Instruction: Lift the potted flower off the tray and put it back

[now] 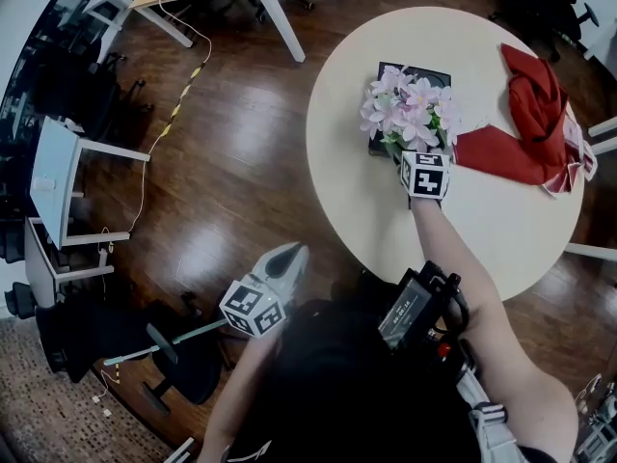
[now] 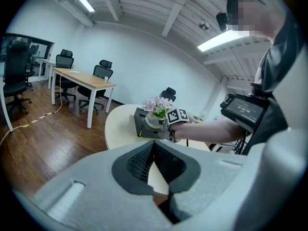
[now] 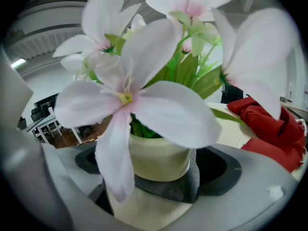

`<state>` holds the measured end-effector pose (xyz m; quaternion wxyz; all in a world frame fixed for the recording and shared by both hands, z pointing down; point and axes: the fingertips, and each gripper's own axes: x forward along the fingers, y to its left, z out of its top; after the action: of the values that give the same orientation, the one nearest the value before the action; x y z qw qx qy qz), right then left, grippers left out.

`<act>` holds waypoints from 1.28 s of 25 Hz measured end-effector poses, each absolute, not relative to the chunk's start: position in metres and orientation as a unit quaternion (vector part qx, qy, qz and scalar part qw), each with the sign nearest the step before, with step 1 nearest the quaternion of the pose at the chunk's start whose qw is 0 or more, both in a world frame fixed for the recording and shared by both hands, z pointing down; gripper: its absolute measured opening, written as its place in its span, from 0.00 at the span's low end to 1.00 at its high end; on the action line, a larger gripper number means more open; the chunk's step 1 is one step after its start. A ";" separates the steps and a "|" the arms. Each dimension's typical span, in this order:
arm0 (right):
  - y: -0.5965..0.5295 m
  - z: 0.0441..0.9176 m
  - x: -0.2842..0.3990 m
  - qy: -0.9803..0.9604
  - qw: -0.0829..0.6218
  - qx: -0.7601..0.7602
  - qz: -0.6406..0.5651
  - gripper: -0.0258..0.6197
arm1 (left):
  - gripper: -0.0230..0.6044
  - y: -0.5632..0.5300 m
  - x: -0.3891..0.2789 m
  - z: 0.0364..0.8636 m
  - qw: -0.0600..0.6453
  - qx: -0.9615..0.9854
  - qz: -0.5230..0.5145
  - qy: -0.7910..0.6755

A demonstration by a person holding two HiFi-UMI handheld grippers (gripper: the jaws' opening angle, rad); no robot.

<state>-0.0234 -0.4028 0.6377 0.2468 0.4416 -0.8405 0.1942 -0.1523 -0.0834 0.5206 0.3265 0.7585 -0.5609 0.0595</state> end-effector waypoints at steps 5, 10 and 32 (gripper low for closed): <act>-0.367 0.630 -0.014 -0.846 0.248 0.425 0.204 0.82 | 0.04 -0.086 -0.141 0.522 0.320 0.775 0.046 -0.543; -0.319 0.612 0.004 -0.849 0.240 0.421 0.213 0.59 | 0.04 -0.071 -0.130 0.509 0.306 0.796 0.035 -0.522; -0.088 0.498 0.061 -0.904 0.121 0.368 0.180 0.05 | 0.04 0.043 -0.076 0.500 0.275 0.854 0.000 -0.441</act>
<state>0.0614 -0.0885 0.4979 0.1207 0.3684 -0.9041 0.1796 -0.0762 0.0435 0.5003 0.2752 0.8541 -0.4414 -0.0004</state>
